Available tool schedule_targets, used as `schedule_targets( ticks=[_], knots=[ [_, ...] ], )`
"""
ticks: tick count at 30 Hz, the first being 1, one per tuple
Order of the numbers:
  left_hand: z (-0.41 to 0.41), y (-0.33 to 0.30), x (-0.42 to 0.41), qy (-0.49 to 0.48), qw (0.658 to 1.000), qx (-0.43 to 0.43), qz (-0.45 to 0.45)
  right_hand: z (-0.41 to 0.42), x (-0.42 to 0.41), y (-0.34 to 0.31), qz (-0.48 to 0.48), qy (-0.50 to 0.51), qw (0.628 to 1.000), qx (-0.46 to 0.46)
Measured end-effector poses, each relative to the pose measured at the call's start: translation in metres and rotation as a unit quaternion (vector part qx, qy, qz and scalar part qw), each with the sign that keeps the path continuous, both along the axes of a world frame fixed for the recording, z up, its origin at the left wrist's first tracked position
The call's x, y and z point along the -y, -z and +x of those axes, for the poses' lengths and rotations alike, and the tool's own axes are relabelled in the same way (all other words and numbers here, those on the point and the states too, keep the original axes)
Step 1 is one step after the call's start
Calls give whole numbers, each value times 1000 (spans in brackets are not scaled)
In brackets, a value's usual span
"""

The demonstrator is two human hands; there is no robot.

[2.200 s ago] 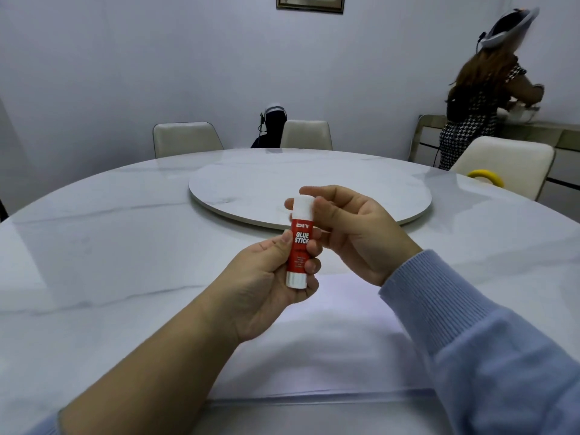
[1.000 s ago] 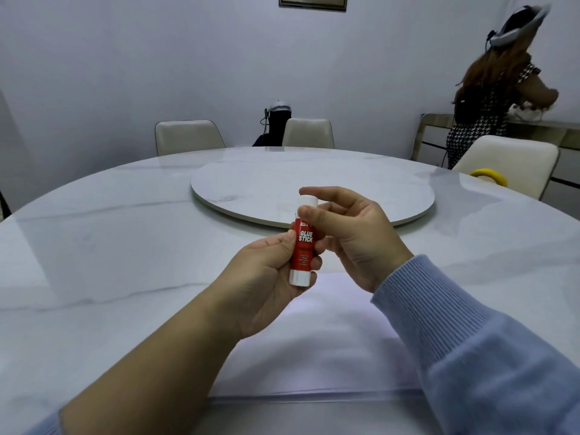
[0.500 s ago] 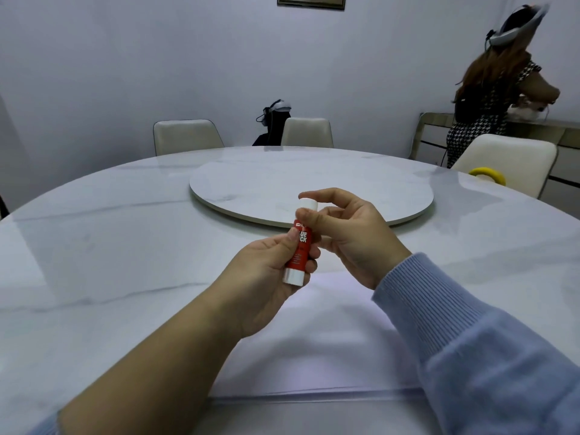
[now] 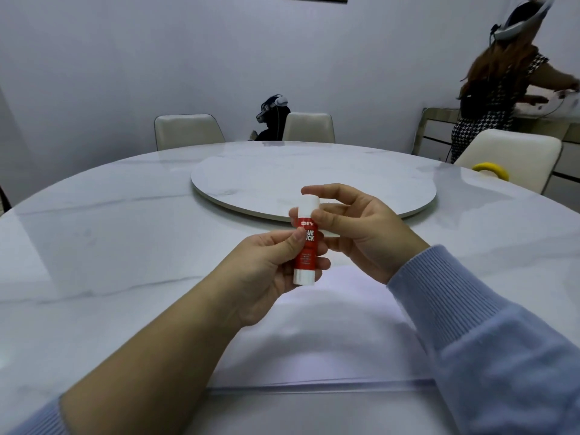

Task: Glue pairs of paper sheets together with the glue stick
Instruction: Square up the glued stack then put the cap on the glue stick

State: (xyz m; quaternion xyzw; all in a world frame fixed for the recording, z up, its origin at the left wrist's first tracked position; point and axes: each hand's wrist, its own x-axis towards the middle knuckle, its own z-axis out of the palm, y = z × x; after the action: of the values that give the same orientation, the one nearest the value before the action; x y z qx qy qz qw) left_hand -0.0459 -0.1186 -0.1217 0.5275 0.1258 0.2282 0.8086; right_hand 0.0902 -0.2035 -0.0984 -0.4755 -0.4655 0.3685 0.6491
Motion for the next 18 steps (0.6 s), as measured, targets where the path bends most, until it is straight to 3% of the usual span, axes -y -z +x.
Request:
schedule_targets(
  ticks=[4,8,11,18],
  knots=[
    [-1,1,1,14,1000,4,13,-2,-1,3,11,21,1000,-12],
    [-2,5,-4,-25,999,-12,47,-5,-3,1,9,108,985,133],
    [0,7,-6,-40,996,-23,76,-4,-3,-6,9,114,978,174],
    [1,9,-9,-57,995,-1,81,-10,-7,-14,22,81,987,137]
  ],
)
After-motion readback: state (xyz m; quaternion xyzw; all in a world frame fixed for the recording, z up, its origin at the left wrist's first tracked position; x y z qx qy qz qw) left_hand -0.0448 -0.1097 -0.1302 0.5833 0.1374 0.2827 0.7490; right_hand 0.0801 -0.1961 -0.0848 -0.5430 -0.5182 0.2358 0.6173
